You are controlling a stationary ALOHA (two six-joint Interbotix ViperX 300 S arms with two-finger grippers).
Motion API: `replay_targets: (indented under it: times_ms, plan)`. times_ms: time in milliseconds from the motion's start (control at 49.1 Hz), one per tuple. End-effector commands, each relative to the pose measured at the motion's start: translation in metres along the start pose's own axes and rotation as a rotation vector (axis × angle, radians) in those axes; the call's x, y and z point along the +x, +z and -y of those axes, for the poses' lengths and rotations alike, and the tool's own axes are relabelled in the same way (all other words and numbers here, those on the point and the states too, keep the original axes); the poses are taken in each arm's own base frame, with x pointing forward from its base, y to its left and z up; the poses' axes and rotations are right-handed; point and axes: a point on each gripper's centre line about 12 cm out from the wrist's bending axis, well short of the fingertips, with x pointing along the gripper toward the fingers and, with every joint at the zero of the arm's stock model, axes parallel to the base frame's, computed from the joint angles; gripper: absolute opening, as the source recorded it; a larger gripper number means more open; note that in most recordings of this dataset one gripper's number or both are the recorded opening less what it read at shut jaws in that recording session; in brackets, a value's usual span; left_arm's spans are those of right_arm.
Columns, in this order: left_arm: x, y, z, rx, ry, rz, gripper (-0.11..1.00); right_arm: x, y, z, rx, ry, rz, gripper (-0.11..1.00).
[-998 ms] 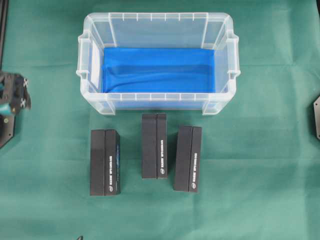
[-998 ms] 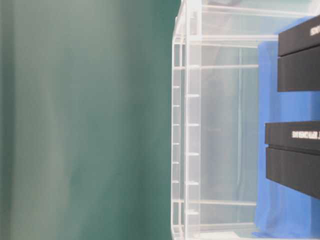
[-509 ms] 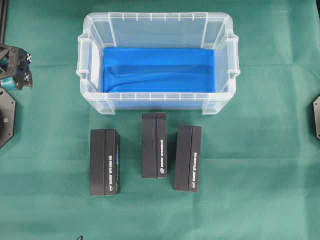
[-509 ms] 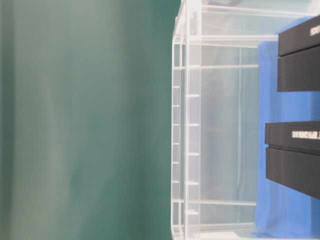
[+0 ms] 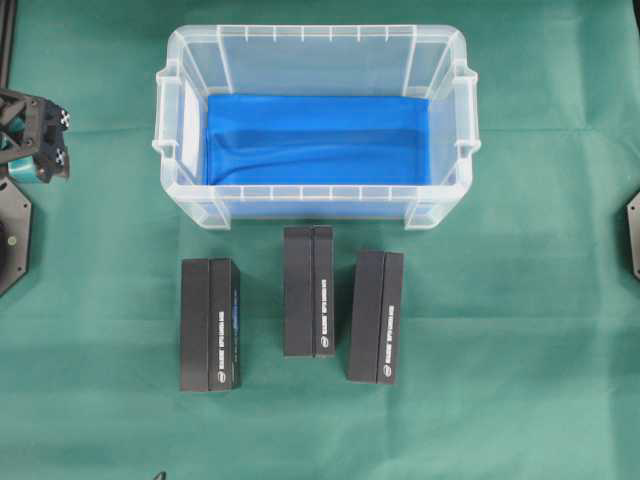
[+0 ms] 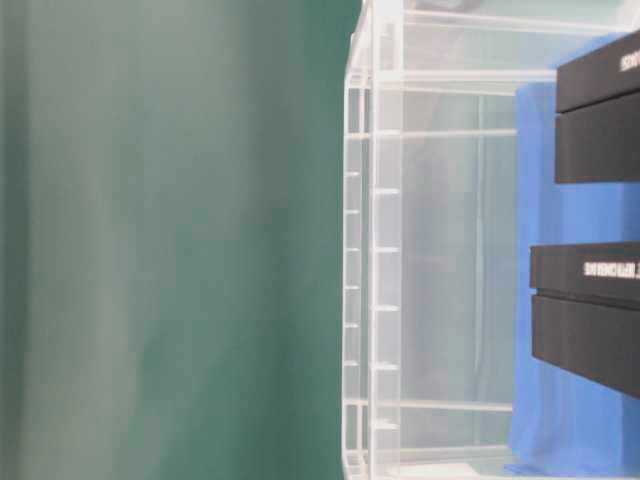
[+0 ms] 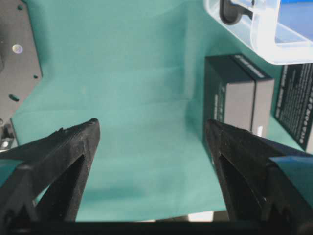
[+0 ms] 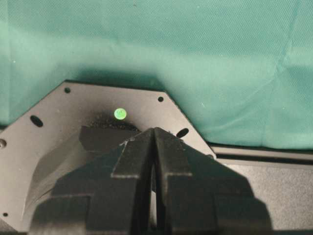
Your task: Take the box out of the case with the left arm.
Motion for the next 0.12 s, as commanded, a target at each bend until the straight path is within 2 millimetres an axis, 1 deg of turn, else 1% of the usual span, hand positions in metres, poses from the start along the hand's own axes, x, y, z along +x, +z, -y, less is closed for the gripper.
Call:
replay_targets:
  times_ms: [0,102]
  plan:
    - [-0.0078,0.0015,0.0033,-0.008,-0.026,0.001,0.84,-0.0069,0.0041,0.0007,0.006,0.0,0.02,-0.01]
    - [-0.0078,0.0012,0.0033,-0.006,-0.026,0.001,0.84,-0.0074,0.0043,0.0008,0.006,0.0,0.021,-0.01]
